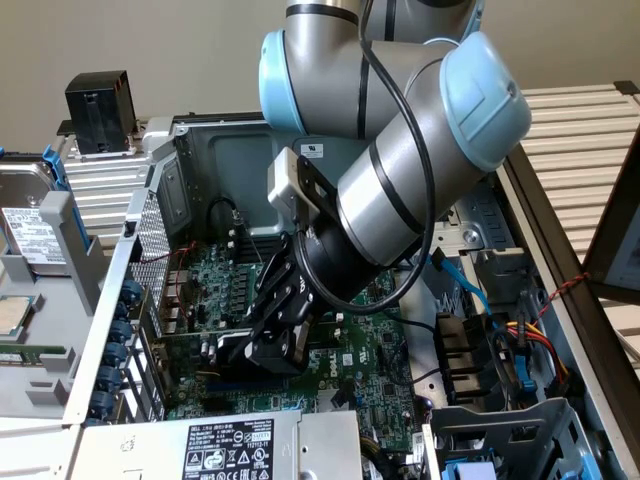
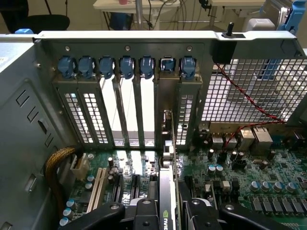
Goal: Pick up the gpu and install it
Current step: 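Insert the gpu into the slot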
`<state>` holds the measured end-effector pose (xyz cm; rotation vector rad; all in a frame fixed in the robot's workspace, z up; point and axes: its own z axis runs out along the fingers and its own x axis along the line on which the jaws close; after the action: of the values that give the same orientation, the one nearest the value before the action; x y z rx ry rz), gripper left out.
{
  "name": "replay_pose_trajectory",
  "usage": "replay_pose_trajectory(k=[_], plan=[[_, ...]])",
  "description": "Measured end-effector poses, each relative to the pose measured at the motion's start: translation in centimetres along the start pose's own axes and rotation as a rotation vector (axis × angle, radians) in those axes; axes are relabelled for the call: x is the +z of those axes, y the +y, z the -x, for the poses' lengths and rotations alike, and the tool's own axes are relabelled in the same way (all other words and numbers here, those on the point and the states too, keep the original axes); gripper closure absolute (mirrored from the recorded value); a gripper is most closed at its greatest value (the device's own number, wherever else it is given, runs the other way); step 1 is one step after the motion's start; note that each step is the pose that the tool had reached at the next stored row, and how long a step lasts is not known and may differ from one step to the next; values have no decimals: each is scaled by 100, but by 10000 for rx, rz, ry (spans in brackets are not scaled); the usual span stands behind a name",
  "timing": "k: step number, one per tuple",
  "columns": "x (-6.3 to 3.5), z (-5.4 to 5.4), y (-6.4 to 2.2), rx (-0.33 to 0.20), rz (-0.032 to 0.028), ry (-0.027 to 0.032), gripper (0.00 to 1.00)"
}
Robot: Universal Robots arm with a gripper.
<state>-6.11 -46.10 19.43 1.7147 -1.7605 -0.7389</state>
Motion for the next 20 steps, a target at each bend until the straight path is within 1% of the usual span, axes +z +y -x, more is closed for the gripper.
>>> replay_pose_trajectory(k=[14,20], plan=[[5,0,0,-1,-3,0,73],[10,0,0,-1,-21,-1,73]])
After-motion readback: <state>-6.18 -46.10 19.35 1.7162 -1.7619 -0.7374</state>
